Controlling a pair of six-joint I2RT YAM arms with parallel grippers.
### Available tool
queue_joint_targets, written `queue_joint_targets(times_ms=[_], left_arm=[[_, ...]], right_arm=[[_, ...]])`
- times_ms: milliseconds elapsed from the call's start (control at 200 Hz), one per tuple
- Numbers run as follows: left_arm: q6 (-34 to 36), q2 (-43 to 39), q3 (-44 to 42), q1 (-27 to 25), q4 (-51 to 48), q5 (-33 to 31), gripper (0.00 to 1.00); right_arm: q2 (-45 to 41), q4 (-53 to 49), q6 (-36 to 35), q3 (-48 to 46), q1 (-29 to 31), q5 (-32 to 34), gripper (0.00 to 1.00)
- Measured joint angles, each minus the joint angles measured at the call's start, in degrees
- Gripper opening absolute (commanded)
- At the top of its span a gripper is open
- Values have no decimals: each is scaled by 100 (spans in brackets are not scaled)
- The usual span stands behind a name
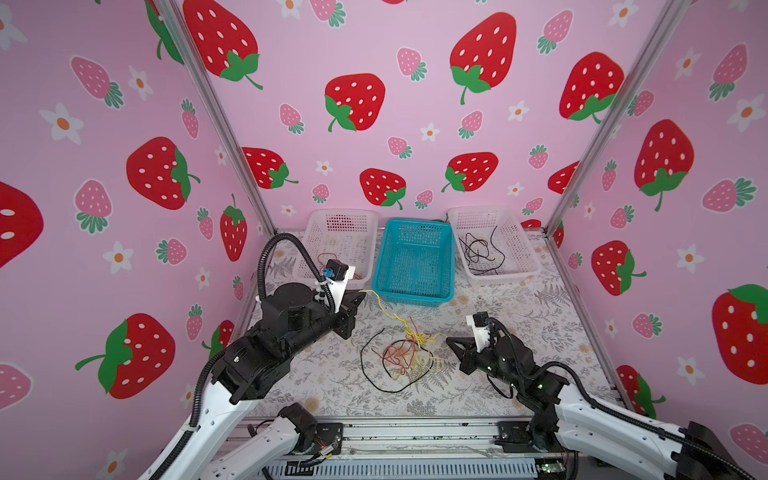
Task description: Untangle the cables
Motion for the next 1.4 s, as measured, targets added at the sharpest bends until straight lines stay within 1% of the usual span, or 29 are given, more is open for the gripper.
queue_joint_targets(times_ms=[90,115,130,185,270,550,695,830,985,1146,1266,1326,1356,1401], left_arm=[[-92,-24,-70,15,205,122,0],[-118,-20,-72,17,238,140,0],[-129,-11,-72,17,258,175,0],[-181,33,-72,20,343,258,0],[-238,105,-83,11,446,361,0],[-289,297,-146,-103,448,385,0],[-286,369,-177,-227,431,337,0],[-282,446,-210,-326,431,229,0],[-280,485,-251,-389,428,136,0],[-282,479,-251,-428,431,63,0],[-304,466,-254,-457,433,22,0],[-326,442,-258,-474,437,15,0],[-332,426,-260,-485,437,15,0],[-348,402,-262,-503,437,13,0]], right_arm=[[-157,-229,-221,59,-9,-120,50],[-170,-302,-319,96,-9,-153,51],[-170,-330,-284,118,-9,-181,55],[-155,-442,-435,225,-9,-267,60],[-83,-485,-529,435,24,-376,64],[-116,-376,-769,1010,186,-407,68],[-4,-96,-748,1088,302,-435,68],[581,79,-758,1397,621,-389,67],[1069,393,-763,1639,942,-297,67],[1587,562,-730,1735,1130,-39,64],[1895,605,-647,1788,1209,317,63],[2002,616,-590,1801,1222,479,58],[2050,629,-560,1803,1231,566,53],[2105,636,-564,1810,1237,673,41]])
